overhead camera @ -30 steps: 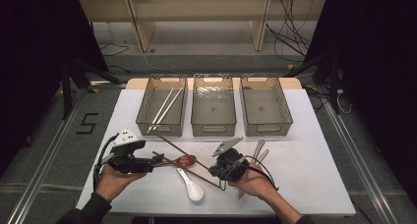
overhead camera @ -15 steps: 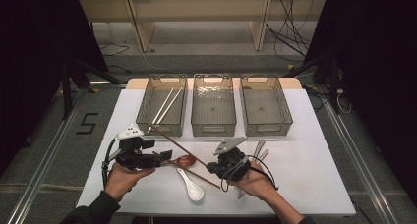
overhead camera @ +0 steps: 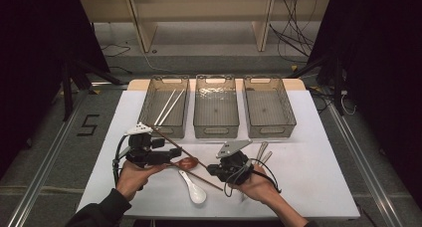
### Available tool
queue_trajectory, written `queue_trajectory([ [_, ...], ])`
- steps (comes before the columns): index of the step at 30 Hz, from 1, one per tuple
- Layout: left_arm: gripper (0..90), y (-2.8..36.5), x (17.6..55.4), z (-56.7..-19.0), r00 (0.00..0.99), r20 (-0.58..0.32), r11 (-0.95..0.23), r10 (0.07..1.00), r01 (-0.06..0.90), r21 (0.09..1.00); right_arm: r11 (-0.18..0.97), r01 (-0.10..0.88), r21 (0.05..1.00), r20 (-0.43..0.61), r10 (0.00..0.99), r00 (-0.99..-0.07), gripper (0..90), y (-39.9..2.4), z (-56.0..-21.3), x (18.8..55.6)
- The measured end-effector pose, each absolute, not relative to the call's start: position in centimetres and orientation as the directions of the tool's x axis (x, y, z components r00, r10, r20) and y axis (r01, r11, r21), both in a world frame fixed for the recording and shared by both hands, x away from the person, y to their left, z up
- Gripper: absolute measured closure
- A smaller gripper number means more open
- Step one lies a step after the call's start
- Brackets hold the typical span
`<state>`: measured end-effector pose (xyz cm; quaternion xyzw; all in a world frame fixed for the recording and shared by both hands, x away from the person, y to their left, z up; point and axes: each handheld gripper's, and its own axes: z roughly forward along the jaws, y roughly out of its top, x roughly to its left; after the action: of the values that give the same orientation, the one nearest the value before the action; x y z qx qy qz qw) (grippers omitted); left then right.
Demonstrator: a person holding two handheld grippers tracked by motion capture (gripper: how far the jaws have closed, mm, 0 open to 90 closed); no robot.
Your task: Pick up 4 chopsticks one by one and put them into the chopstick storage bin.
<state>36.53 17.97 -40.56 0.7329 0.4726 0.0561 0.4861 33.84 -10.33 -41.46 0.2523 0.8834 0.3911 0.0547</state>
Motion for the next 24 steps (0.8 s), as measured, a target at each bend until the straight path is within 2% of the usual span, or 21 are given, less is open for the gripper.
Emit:
queue_trajectory([
  [14,22.6,17.52,36.92,-40.46,0.527,-0.44,-0.009,0.728,0.648,0.761,0.537,0.387,0.749,0.102,0.484,-0.869,87.2,-10.14,-41.21,33.53],
  [19,29.5,17.59,37.05,-40.54,0.53,-0.459,0.01,0.713,0.648,0.762,0.536,0.382,0.753,0.101,0.48,-0.872,87.2,-10.08,-41.25,33.49],
  [24,40.7,17.54,37.09,-40.57,0.534,-0.484,0.031,0.693,0.649,0.76,0.529,0.382,0.758,0.104,0.48,-0.871,87.1,-10.03,-41.31,33.45],
])
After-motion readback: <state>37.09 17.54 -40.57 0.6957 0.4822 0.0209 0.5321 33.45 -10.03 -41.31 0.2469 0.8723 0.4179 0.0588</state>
